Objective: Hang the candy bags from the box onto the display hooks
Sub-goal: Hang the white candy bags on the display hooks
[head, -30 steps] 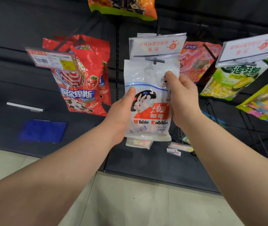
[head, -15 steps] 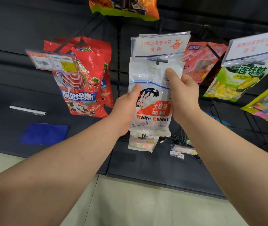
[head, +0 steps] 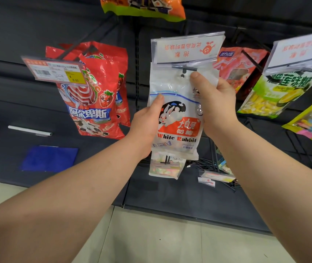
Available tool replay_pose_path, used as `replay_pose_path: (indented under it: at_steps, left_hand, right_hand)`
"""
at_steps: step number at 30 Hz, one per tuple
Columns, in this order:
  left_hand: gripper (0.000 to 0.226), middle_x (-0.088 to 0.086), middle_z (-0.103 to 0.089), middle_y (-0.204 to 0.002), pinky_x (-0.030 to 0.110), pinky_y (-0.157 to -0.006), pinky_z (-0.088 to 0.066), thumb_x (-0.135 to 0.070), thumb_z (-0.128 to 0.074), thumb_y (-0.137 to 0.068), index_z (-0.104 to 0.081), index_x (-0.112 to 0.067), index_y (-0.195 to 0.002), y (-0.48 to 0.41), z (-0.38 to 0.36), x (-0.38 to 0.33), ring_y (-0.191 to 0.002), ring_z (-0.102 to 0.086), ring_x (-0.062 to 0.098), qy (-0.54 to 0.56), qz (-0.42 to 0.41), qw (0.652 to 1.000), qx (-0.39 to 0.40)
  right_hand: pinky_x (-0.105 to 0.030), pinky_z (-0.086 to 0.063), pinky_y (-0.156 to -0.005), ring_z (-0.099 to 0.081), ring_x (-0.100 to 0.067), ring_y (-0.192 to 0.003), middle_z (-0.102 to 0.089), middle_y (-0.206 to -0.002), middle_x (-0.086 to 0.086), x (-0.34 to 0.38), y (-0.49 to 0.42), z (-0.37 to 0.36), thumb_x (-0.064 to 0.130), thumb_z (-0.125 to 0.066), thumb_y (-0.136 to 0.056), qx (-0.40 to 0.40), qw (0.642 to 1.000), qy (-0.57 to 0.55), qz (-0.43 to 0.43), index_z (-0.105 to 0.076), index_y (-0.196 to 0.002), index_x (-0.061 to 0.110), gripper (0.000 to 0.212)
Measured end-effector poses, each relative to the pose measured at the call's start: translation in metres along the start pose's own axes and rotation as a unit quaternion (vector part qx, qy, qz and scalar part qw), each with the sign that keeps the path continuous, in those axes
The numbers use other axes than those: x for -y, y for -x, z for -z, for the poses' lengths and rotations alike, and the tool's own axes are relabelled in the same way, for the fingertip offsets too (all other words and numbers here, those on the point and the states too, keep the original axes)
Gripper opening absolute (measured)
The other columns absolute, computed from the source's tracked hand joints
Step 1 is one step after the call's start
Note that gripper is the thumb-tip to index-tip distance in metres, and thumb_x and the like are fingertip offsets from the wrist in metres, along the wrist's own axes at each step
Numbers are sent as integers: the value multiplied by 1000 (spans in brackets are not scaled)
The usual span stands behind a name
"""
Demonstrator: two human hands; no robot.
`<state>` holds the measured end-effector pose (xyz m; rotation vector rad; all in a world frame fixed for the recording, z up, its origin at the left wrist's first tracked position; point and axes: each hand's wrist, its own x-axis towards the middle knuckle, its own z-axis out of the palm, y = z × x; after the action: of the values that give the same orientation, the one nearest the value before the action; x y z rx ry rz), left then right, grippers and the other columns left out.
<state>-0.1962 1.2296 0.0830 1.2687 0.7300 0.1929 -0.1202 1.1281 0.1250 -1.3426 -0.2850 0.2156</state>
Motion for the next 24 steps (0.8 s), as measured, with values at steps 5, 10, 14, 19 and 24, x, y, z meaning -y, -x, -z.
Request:
replay_pose_path:
  at_steps: [5,10,14,19,24]
  left_hand:
    - [51,2,-73,-105,48,-96,-50,-63,-51,-87,-66,-21,-111,-5,2,-1,-100,-68,23,-15,5,1000,-9]
    - [60,4,-65,-123,48,-103,-44,-64,-51,-86,-58,-20,-126,-11,-1,-3,-114,-60,25,-32,5,999,-22]
    - [54,6,-66,-117,50,-97,-49,-64,-54,-84,-60,-18,-111,-21,-2,-1,-108,-63,28,-57,-25,998,-31]
    - [49,5,-65,-116,51,-92,-52,-61,-54,-84,-56,-21,-112,-35,-5,-4,-106,-63,29,-72,-46,995,-44]
    - [36,4,-67,-108,48,-90,-54,-61,-53,-86,-52,-25,-88,-49,-7,-16,-98,-65,28,-110,-49,991,-65]
  right_hand:
    - [-27,-56,-59,-72,-14,-67,-72,-75,1,-2,-6,-5,15,-65,-88,-12,1000,15,-14,-66,-89,11,4]
    - [-34,-60,-68,-71,-16,-73,-72,-78,1,-7,-13,-7,20,-67,-87,-56,996,76,5,-67,-85,13,7]
    - [-44,-58,-76,-68,-18,-80,-70,-85,0,-10,-19,-6,35,-70,-82,-105,970,209,66,-66,-89,12,25]
    - [-45,-56,-77,-65,-20,-83,-68,-87,-1,-6,-34,-3,47,-67,-79,-118,934,327,76,-63,-88,11,37]
    - [-42,-58,-79,-67,-14,-84,-68,-88,7,-4,-50,-4,38,-70,-81,-86,951,296,16,-65,-96,19,25]
